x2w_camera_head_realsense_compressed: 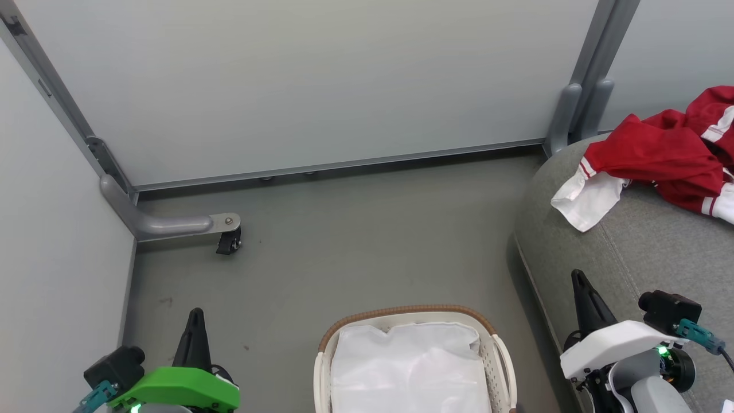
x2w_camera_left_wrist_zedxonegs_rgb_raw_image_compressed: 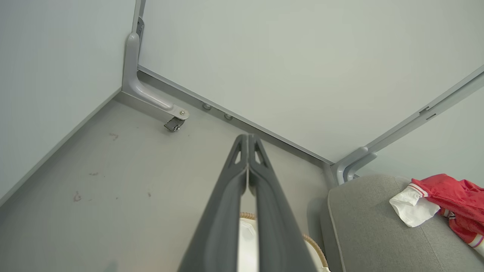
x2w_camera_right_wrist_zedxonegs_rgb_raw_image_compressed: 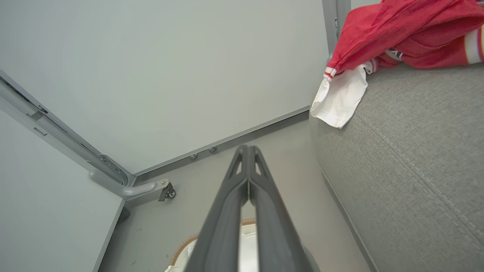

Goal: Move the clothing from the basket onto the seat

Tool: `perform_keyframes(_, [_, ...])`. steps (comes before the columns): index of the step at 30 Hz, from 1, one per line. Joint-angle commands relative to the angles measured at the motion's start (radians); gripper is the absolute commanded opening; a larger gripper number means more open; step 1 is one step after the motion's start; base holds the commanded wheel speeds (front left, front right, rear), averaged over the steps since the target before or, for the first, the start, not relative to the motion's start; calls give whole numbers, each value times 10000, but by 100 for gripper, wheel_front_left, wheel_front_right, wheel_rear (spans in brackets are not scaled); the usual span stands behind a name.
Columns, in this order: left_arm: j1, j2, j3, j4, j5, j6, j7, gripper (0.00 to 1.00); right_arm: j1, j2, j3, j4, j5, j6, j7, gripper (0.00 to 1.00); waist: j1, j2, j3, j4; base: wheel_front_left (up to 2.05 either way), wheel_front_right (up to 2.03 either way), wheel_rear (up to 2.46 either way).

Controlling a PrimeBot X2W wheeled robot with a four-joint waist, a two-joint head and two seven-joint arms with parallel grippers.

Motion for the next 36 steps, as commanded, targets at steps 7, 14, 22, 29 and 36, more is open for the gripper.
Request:
perform_keyframes(7, [-292, 23, 257, -291, -1167, -122, 329, 0, -9, -69, -138, -342, 1449, -3, 331, 0, 0, 0, -1, -22, 0, 0, 0])
perform_keyframes(14, [-350, 25, 420, -387, -2008, -172, 579, 0, 19, -78, -213, -457, 2480, -4, 584, 0, 0, 0, -3, -41, 0, 0, 0])
perform_keyframes(22, [-402, 27, 605, -492, -2930, -226, 857, 0, 49, -86, -300, -577, 3597, -5, 858, 0, 0, 0, -4, -64, 0, 0, 0])
perform_keyframes(29, [-450, 30, 753, -584, -3684, -271, 1091, 0, 65, -94, -374, -675, 4522, -5, 1085, 0, 0, 0, -6, -85, 0, 0, 0])
perform_keyframes(36, [-495, 32, 896, -663, -4387, -312, 1300, 0, 87, -100, -441, -767, 5376, -6, 1293, 0, 0, 0, -7, -105, 0, 0, 0])
